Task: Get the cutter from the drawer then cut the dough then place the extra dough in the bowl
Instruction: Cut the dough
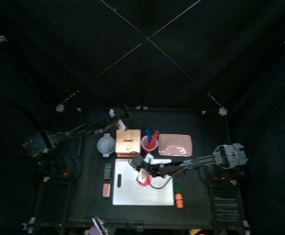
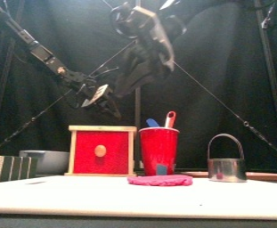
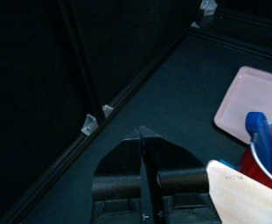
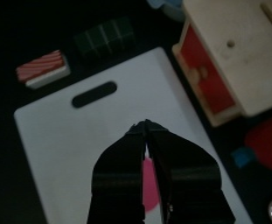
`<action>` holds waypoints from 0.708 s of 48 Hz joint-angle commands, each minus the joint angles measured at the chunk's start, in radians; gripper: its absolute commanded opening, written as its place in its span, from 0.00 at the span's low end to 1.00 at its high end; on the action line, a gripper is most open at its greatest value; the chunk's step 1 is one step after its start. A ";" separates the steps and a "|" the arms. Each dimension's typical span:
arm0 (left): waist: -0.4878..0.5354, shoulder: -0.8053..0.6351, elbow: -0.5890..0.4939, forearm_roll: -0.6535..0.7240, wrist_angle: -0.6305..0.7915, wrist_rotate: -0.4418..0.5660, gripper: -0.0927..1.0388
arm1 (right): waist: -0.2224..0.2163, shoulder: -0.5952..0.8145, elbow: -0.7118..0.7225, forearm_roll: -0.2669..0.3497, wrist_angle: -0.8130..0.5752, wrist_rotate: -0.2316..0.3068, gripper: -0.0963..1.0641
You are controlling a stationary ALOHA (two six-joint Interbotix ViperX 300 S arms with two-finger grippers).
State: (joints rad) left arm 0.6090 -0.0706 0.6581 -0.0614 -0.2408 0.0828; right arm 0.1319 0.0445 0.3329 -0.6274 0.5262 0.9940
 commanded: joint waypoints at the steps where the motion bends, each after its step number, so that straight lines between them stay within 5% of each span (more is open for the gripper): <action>1: -0.005 -0.064 0.026 -0.028 -0.055 -0.002 0.37 | 0.003 -0.161 0.117 0.055 0.037 0.002 0.48; 14: -0.153 -0.155 0.163 -0.057 -0.256 -0.003 0.38 | 0.012 -0.367 0.331 0.175 0.118 -0.003 0.72; 34: -0.440 -0.276 0.313 -0.193 -0.445 -0.002 0.39 | 0.051 -0.327 0.388 0.169 0.187 -0.040 0.89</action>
State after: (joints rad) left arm 0.2086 -0.3252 0.9725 -0.2347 -0.6581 0.0798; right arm 0.1810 -0.2823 0.7302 -0.4556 0.7164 0.9618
